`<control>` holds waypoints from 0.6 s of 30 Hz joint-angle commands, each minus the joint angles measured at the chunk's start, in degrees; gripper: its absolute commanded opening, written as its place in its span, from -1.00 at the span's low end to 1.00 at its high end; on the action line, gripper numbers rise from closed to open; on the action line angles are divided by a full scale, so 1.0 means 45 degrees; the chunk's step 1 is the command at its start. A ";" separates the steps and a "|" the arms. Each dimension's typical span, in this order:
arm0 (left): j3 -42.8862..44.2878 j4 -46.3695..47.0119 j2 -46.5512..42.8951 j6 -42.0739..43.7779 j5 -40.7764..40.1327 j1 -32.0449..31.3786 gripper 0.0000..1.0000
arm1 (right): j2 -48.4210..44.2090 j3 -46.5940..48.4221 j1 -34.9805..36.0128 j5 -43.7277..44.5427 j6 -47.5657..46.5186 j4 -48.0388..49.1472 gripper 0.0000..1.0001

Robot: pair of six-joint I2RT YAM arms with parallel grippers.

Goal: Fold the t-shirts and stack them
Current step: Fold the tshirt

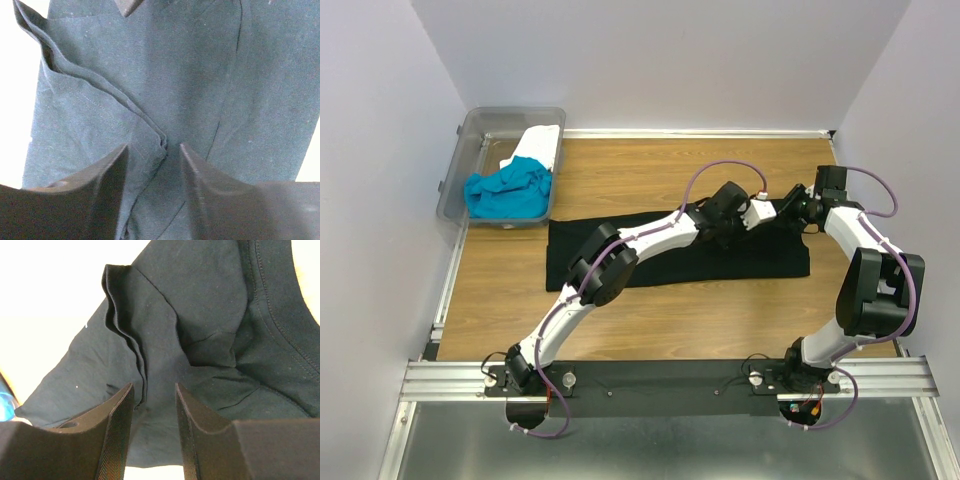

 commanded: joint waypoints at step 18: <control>0.0064 0.0027 -0.0407 0.0194 0.0185 0.0150 -1.00 | 0.0846 0.1013 0.0065 -0.0334 0.0350 0.0065 -0.07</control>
